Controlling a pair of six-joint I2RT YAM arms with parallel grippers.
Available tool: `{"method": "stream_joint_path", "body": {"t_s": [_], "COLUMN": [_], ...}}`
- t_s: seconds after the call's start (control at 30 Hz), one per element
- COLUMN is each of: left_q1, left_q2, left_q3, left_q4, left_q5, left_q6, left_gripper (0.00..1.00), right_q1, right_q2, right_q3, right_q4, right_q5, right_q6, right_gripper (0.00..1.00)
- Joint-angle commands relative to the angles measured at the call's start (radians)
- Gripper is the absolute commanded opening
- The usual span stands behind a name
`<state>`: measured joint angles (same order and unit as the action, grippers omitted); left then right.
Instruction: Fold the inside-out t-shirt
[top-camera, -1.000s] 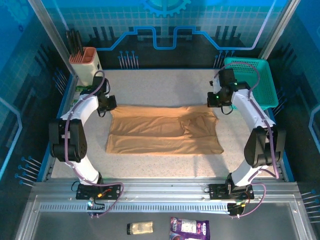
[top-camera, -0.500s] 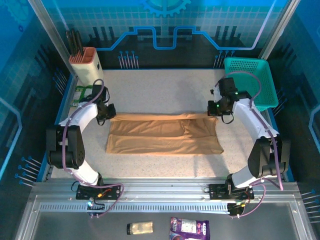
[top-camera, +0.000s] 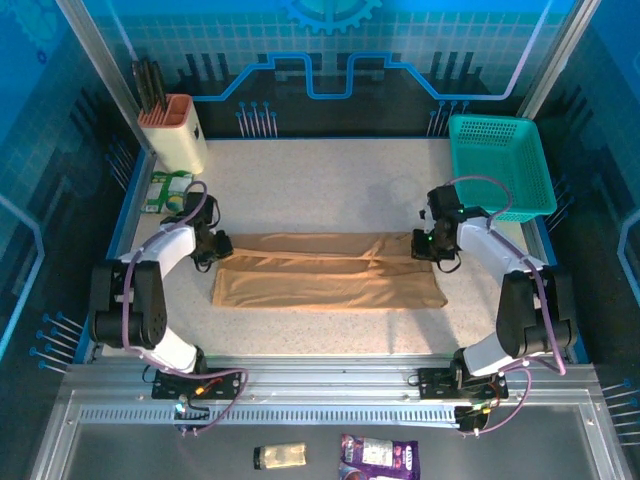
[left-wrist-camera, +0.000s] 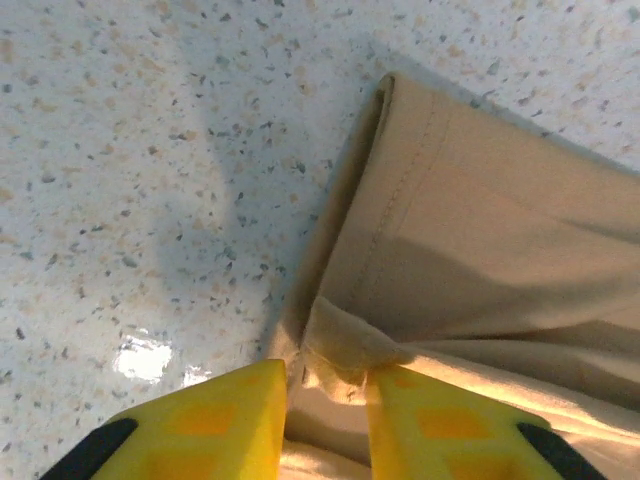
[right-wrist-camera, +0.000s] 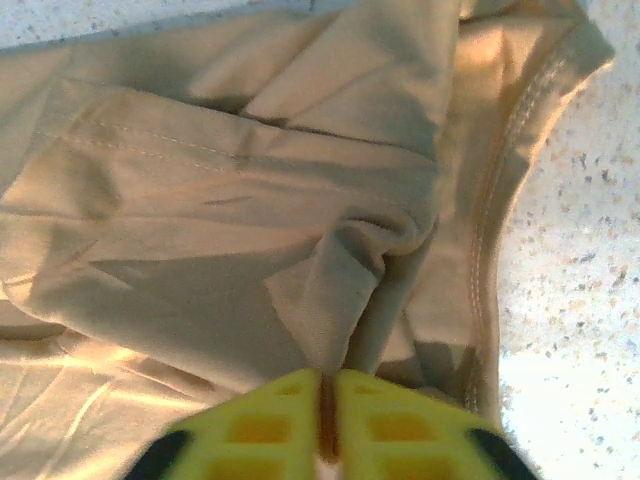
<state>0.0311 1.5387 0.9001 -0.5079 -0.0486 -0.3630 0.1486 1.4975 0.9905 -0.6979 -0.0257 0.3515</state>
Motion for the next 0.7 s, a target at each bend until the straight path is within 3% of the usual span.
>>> {"method": "stream_joint_path", "body": {"t_s": [0.0,0.13,0.3,0.43,0.67], "left_q1": [0.011,0.009,-0.019,-0.081,-0.115], "left_q2": [-0.087,-0.133,-0.135,-0.036,0.125], "left_q3": [-0.014,0.004,0.048,0.122,0.157], "left_q4": [-0.016,-0.06,-0.094,-0.128,-0.17], "left_q5": [-0.012,0.0,0.03,0.089,0.008], "left_q6": [-0.024,-0.027,-0.013,0.014,0.015], "left_gripper": [0.31,0.34,0.36,0.36,0.35], "right_q1": [0.016,0.026,0.043,0.12,0.305], "right_q2": [-0.079,-0.136,-0.124,-0.032,0.164], "right_q3": [-0.022,-0.017,0.031,0.108,0.275], "right_q4": [-0.007,-0.035,-0.013,0.015,0.012], "right_q5": [0.035,0.075,0.022,-0.09,-0.137], "right_q6": [0.06,0.084,0.07,0.032,0.003], "right_gripper": [0.31,0.41,0.42,0.42,0.38]}}
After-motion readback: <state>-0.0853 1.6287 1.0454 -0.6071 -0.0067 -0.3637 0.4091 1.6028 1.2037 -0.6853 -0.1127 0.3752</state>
